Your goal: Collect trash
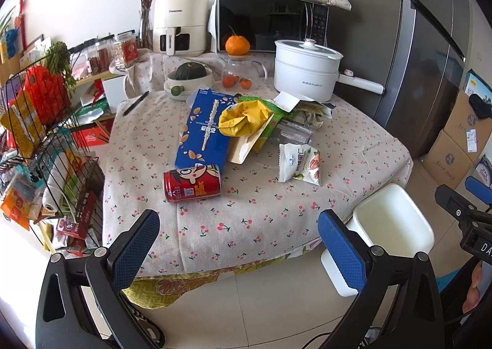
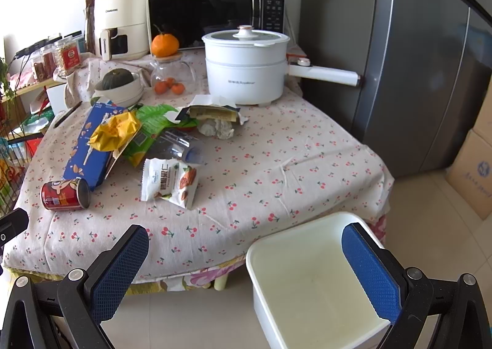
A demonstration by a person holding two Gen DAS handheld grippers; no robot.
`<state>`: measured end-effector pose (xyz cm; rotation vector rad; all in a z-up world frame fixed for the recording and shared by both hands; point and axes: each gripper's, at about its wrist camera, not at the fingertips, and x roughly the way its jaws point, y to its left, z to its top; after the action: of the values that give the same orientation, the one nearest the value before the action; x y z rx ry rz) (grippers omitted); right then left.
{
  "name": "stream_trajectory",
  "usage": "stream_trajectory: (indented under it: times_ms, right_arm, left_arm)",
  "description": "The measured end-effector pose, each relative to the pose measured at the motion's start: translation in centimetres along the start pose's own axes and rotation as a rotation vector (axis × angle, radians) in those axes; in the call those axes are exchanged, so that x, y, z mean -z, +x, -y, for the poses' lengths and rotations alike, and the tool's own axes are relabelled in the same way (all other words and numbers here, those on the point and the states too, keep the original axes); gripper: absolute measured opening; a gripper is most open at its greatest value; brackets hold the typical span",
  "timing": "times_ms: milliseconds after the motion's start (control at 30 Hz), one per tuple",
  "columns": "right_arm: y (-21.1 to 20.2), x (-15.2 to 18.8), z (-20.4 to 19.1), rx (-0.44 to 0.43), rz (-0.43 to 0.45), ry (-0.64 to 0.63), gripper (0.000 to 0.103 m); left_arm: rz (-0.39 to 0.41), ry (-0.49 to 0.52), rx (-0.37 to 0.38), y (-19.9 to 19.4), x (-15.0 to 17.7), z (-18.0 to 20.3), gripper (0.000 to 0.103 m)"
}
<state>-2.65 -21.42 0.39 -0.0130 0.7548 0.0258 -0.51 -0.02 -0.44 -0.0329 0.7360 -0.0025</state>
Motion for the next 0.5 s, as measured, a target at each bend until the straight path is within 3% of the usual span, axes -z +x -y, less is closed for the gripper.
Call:
stream_trajectory:
  times_ms: [267, 400, 500]
  right_arm:
    - [0.5, 0.0, 0.2, 0.002, -0.016, 0.007, 0.103]
    - [1.6, -1.2, -0.3, -0.062, -0.102, -0.007, 0.103]
    - [2.4, -2.7, -1.0, -0.089, -0.149, -0.043, 0.103]
  left_arm:
    - [-0.054, -0.016, 0.038, 1.2, -0.6, -1.5, 0.103]
    - [-0.122, -0.063, 0.136, 3.0, -1.9, -4.0, 0.103]
    - [-0.142, -0.078, 0.139, 4.5, -3.1, -5.4, 0.103]
